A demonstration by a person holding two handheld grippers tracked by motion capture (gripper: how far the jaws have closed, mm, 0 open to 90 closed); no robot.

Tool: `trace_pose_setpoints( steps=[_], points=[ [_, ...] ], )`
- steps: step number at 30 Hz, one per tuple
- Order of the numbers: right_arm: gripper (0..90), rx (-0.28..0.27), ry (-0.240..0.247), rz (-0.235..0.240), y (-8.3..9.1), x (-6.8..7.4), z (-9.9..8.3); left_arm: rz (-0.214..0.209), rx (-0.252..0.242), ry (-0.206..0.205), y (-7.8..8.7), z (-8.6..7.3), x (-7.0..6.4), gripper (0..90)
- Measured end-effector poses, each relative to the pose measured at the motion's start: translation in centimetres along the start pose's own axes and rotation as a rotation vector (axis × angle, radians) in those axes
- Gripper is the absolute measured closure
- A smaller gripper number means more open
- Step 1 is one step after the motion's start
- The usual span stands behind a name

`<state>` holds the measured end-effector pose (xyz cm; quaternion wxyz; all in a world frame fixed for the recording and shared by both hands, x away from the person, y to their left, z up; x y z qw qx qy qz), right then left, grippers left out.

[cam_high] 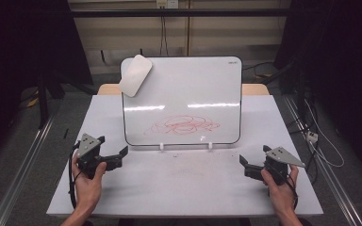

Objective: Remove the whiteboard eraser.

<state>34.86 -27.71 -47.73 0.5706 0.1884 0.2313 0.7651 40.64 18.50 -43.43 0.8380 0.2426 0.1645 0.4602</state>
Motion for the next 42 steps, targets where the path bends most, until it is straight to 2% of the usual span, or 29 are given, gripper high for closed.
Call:
trace_pose_setpoints(
  steps=[4, 6, 10, 13, 14, 15, 16, 19, 21, 26, 33, 38, 42],
  points=[
    [4.6, -0.001, 0.0, -0.005, -0.1, 0.0, 0.0, -0.009, -0.017, -0.009, -0.1, 1.8, 0.1, 5.9],
    [4.6, -0.001, 0.001, -0.002, -0.1, 0.0, 0.0, -0.011, -0.026, -0.028, -0.1, 3.0, 0.1, 5.9],
    [4.6, 0.001, -0.003, 0.004, -0.1, 0.0, 0.0, -0.064, -0.017, -0.024, -0.4, 4.9, 0.1, 5.8],
    [4.6, 0.0, -0.001, 0.007, -0.1, 0.0, 0.0, -0.046, -0.035, -0.029, -0.4, 6.2, 0.3, 5.4],
    [4.6, 0.0, 0.002, 0.01, -0.2, 0.1, 0.0, -0.04, -0.023, -0.04, -0.4, 6.5, 0.4, 5.4],
    [4.6, 0.001, 0.002, 0.009, -0.2, 0.1, 0.0, -0.04, -0.023, -0.04, -0.4, 6.5, 0.4, 5.2],
    [4.6, 0.002, 0.001, 0.01, -0.2, 0.2, 0.0, -0.055, -0.031, -0.046, -0.4, 7.3, 0.5, 4.6],
    [4.6, 0.001, 0.003, 0.012, -0.2, 0.2, 0.0, -0.036, -0.024, -0.089, -0.4, 8.5, 0.8, 3.8],
    [4.6, 0.003, 0.004, 0.014, -0.2, 0.2, -0.1, -0.025, -0.023, -0.096, -0.5, 9.3, 1.1, 5.2],
    [4.6, 0.003, -0.001, 0.014, -0.3, 0.2, 0.0, 0.004, -0.024, -0.145, -0.9, 10.8, 1.6, 5.1],
    [4.6, 0.005, 0.004, 0.022, -0.3, 0.4, 0.0, 0.019, -0.018, -0.206, -1.5, 12.8, 1.4, 6.5],
    [4.6, 0.006, -0.005, 0.019, -0.3, 0.3, -0.1, 0.018, -0.024, -0.234, -1.9, 14.4, 1.1, 8.0],
    [4.6, 0.005, 0.0, 0.023, -0.3, 0.4, 0.0, 0.037, -0.03, -0.258, -2.4, 15.6, 1.0, 9.3]
  ],
)
Point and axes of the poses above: each handheld gripper's, and its own axes: y roughly backward along the jaws, z roughly out of its top, x roughly to its left, the point moved 7 cm from there along -y, roughly forward along the jaws, and after that the axes turned 10 degrees about x, right-handed, at the moved point
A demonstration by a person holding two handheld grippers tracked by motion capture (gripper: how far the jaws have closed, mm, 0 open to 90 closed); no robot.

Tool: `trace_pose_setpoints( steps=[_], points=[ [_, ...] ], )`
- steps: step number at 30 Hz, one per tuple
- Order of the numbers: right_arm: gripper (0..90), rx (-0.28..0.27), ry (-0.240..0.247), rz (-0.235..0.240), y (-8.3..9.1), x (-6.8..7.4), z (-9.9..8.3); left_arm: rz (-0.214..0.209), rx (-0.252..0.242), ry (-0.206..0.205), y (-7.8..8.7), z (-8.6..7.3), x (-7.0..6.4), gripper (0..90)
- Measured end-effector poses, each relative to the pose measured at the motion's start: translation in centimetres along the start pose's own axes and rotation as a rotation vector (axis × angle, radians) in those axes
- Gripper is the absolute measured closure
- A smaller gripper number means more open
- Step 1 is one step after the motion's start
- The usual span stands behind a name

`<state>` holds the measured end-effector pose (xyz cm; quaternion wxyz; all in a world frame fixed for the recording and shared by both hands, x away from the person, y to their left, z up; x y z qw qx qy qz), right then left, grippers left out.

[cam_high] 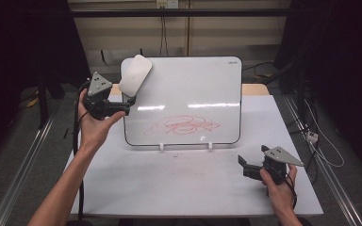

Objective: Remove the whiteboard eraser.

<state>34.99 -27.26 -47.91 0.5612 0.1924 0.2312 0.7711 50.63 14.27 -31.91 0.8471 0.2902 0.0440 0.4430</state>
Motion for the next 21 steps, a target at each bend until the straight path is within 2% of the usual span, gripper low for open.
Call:
trace_pose_setpoints(
  steps=[5, 13, 17, 19, 21],
  points=[
    [4.6, 0.002, 0.005, 0.002, -0.1, 0.3, 0.1, 0.034, 0.004, -0.018, -0.9, 1.0, 0.4, 12.1],
    [4.7, 0.003, 0.008, -0.002, -0.1, 0.3, 0.1, 0.024, 0.011, -0.031, -1.9, 2.2, 0.4, 15.3],
    [4.7, 0.004, 0.011, 0.001, -0.1, 0.4, 0.1, 0.058, 0.024, -0.052, -2.5, 2.8, 0.6, 15.3],
    [4.7, 0.007, 0.014, 0.0, -0.1, 0.4, 0.0, 0.056, 0.026, -0.053, -2.7, 3.0, 0.6, 16.2],
    [4.6, 0.007, 0.014, 0.001, -0.1, 0.4, 0.0, 0.074, 0.033, -0.073, -3.1, 3.2, 0.7, 18.7]
  ],
)
Point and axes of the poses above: each handheld gripper's, and its own axes: y roughly backward along the jaws, z roughly out of its top, x roughly to its left, the point moved 7 cm from there along -y, roughly forward along the jaws, and after that the axes turned 10 degrees about x, right-handed, at the moved point
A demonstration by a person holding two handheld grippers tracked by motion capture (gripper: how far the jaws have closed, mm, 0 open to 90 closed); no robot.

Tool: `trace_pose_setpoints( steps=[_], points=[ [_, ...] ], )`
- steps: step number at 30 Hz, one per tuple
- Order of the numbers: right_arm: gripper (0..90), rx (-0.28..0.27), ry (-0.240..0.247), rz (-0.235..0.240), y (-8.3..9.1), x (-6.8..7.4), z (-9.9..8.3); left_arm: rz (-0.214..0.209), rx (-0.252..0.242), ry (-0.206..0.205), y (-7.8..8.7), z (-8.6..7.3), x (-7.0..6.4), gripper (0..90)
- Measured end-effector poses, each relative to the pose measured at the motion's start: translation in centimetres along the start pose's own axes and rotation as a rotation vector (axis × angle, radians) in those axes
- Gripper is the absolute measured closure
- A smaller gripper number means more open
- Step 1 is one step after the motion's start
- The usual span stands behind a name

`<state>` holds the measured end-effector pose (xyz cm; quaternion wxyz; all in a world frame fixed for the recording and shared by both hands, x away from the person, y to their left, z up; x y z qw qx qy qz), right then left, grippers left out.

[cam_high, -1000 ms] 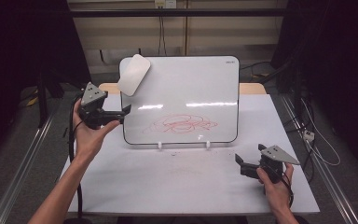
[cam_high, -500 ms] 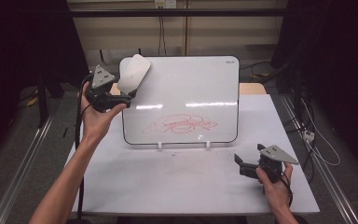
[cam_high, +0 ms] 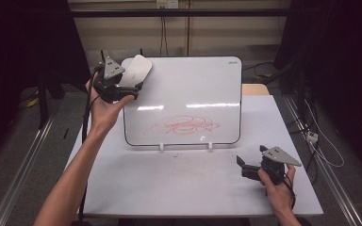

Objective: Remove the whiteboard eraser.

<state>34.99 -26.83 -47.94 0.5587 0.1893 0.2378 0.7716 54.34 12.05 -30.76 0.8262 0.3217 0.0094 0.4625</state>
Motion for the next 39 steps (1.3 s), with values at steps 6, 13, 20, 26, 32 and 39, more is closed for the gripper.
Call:
trace_pose_setpoints(
  steps=[6, 13, 20, 26, 32, 39],
  points=[
    [4.7, -0.001, 0.003, -0.001, 0.0, 0.0, 0.0, 0.028, 0.026, 0.005, -1.2, 0.2, 0.5, 21.2],
    [4.7, 0.004, 0.003, -0.001, 0.0, 0.0, -0.1, 0.035, 0.046, 0.003, -2.3, 0.3, 0.2, 24.1],
    [4.7, 0.003, 0.002, -0.001, 0.0, -0.1, -0.1, 0.056, 0.07, 0.018, -3.7, 0.3, 0.2, 29.2],
    [4.7, 0.005, 0.002, 0.001, 0.0, 0.0, -0.1, 0.061, 0.072, 0.02, -3.8, 0.3, 0.1, 29.4],
    [4.7, 0.007, 0.004, 0.0, -0.1, 0.1, -0.1, 0.074, 0.09, 0.015, -3.8, 0.4, 0.2, 29.8],
    [4.7, 0.007, 0.006, 0.002, -0.2, 0.1, 0.0, 0.05, 0.104, 0.022, -3.6, 0.6, 0.2, 30.5]
  ],
)
Point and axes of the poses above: each handheld gripper's, and its own axes: y roughly backward along the jaws, z roughly out of its top, x roughly to its left, the point moved 7 cm from there along -y, roughly forward along the jaws, and after that the axes turned 10 degrees about x, right-handed, at the moved point
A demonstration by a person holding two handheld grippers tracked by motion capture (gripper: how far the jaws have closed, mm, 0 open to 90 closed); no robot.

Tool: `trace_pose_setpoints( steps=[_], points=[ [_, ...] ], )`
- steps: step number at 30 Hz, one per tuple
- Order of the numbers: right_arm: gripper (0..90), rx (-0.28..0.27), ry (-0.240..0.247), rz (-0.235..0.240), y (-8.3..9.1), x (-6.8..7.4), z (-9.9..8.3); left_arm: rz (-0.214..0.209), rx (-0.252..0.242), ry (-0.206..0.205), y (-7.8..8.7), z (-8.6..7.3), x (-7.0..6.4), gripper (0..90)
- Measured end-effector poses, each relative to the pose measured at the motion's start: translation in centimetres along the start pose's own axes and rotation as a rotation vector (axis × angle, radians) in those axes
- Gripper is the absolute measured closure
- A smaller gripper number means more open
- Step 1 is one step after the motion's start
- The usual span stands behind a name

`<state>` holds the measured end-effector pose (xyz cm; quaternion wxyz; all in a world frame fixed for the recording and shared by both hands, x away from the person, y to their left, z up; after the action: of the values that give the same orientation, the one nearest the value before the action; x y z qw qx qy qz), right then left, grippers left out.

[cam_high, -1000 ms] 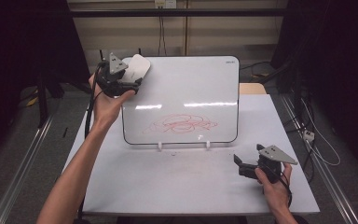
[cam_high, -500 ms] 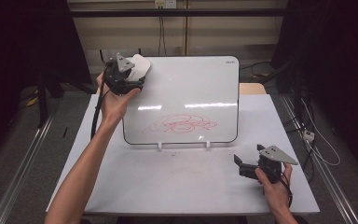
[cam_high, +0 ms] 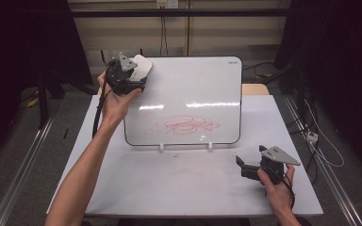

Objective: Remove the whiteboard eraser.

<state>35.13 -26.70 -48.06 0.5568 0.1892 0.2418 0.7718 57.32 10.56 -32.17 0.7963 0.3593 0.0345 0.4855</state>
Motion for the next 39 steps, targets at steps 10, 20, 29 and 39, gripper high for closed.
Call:
trace_pose_setpoints(
  steps=[10, 20, 29, 39],
  points=[
    [4.7, 0.004, 0.001, -0.002, 0.0, 0.0, -0.1, -0.065, -0.028, 0.03, 0.4, 0.0, 0.3, 31.1],
    [4.7, 0.005, -0.003, 0.001, -0.1, 0.1, 0.0, -0.092, -0.04, 0.047, 0.6, -0.2, 0.5, 31.2],
    [4.8, 0.005, -0.014, 0.0, -0.3, -0.1, 0.1, -0.125, -0.086, 0.027, 2.0, 0.5, -0.8, 31.2],
    [4.8, 0.007, -0.014, 0.0, -0.4, -0.1, 0.0, -0.133, -0.136, 0.013, 4.0, 0.4, -2.1, 31.2]
  ],
)
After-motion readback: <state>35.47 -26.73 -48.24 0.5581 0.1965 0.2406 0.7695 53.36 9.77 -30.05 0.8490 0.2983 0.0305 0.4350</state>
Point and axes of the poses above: each handheld gripper's, and its own axes: y roughly backward along the jaws, z roughly out of its top, x roughly to its left, the point moved 7 cm from there along -y, roughly forward along the jaws, and after that the axes turned 10 degrees about x, right-handed, at the moved point
